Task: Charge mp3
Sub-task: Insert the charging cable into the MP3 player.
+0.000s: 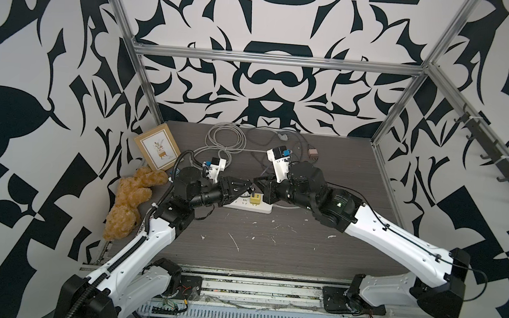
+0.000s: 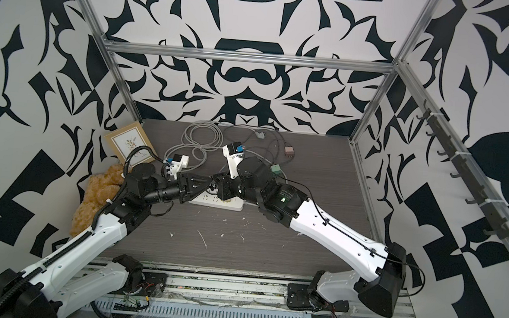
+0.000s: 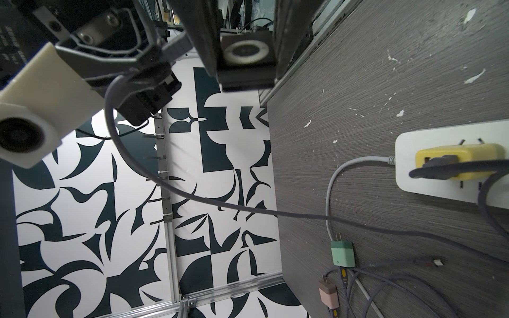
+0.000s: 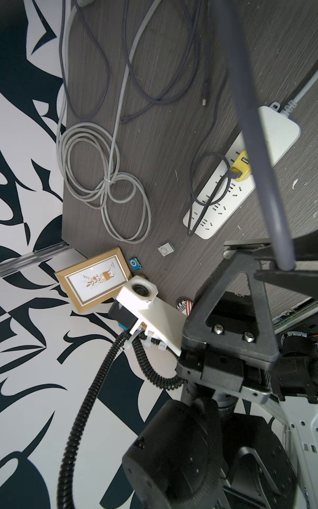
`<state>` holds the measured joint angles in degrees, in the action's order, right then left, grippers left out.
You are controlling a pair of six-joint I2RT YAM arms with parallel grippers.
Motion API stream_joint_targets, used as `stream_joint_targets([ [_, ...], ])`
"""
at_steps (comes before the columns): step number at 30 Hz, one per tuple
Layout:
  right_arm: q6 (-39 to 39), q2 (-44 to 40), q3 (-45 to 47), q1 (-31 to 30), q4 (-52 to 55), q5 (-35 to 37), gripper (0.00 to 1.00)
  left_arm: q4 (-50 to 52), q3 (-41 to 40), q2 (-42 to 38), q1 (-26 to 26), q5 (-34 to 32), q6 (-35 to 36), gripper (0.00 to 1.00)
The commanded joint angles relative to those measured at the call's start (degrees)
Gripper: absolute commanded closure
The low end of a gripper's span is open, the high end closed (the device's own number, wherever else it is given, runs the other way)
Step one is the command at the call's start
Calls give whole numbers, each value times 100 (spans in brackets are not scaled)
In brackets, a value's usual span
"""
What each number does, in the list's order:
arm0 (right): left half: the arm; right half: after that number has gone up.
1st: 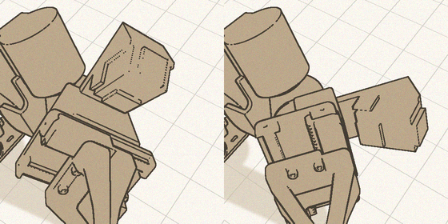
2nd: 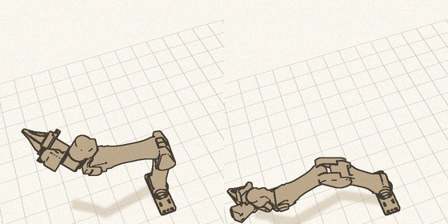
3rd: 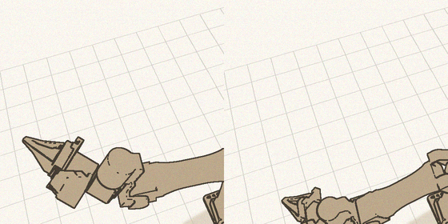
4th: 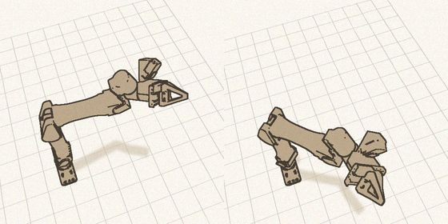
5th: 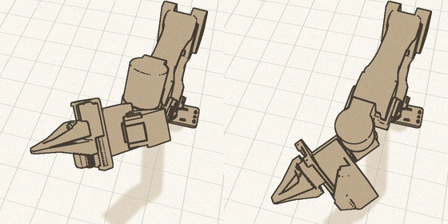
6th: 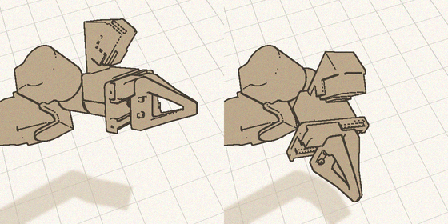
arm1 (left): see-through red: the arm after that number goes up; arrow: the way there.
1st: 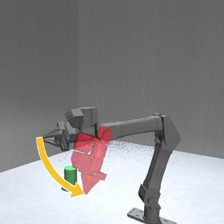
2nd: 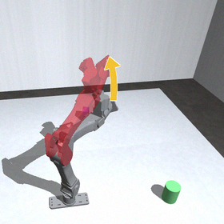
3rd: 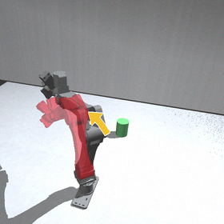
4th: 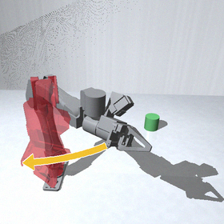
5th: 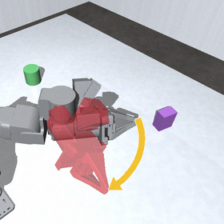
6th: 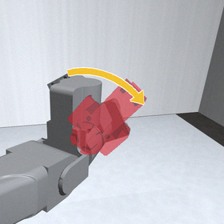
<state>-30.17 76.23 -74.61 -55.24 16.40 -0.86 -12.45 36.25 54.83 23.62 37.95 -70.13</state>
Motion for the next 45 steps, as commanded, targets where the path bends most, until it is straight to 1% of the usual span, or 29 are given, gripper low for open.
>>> stream_joint_targets([
  [1,-84,-99,40,-30,-225,29,100,-184,106,-82,-23,21,-36,100],
  [13,-154,-108,174,-30,-228,134,100,-376,28,-116,-21,19,-106,100],
  [17,-212,-152,219,-30,-378,139,100,-377,3,-139,-19,21,-109,100],
  [26,-204,-156,-17,-30,-517,148,100,-382,-122,-126,-25,21,-98,100],
  [38,-322,-189,175,-12,-547,188,100,-409,-132,-122,-23,37,-76,100],
  [45,-320,-138,-19,0,-566,86,100,-387,-240,-111,-16,9,-37,100],
])
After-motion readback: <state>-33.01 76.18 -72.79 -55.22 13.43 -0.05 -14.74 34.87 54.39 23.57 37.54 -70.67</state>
